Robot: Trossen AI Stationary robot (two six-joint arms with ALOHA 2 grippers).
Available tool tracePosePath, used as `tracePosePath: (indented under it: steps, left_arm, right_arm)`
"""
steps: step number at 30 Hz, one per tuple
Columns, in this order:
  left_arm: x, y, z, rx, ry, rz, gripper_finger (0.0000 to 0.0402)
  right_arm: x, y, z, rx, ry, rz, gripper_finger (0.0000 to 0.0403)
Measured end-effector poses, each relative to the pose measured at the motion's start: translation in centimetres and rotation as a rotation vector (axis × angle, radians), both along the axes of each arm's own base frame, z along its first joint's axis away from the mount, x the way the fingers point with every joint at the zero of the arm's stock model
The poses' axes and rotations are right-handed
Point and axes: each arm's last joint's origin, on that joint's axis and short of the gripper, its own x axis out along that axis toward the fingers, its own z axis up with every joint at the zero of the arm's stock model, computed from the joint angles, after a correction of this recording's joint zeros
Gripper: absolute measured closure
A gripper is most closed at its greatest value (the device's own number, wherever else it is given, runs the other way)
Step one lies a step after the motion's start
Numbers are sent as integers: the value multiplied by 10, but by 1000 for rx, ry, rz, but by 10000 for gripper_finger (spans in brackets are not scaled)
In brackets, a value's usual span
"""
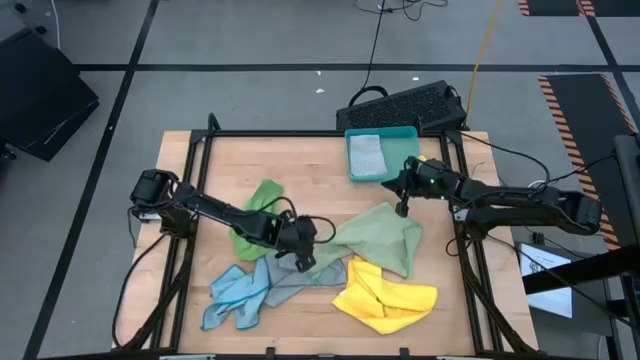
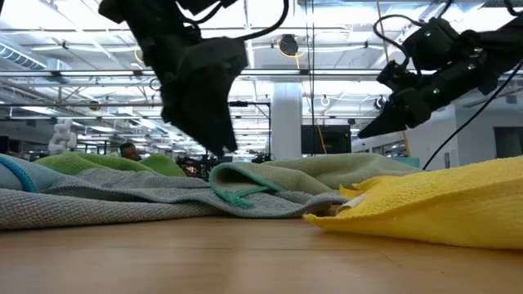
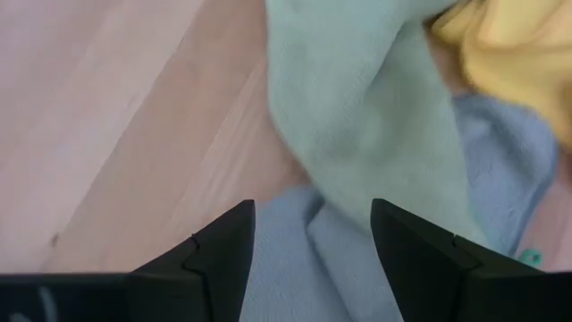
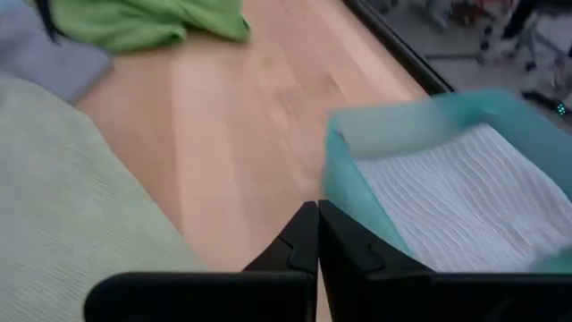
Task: Fold microfiber towels
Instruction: Fold the gray microfiber cloth
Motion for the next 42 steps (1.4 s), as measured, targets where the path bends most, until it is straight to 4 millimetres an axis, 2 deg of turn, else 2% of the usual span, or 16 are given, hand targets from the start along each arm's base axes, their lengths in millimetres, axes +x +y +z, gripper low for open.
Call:
tracePosePath:
  steps: [9, 21, 33, 39, 42]
  left_arm:
    - [-13, -24, -8, -27, 15, 61, 176]
    - [-40, -58, -28, -19, -68, 234, 176]
    - [-64, -84, -36, 15, -156, 315, 176]
    - [-69, -97, -38, -34, -187, 330, 176]
    - [-65, -102, -38, -54, -242, 330, 176]
  right_arm:
    - [6, 18, 2, 22, -202, 71, 403]
    - [9, 40, -4, 42, -132, 198, 403]
    - [10, 59, -8, 25, -89, 319, 403]
    - [11, 64, -8, 8, -87, 359, 403]
    - [11, 65, -8, -12, -86, 375, 403]
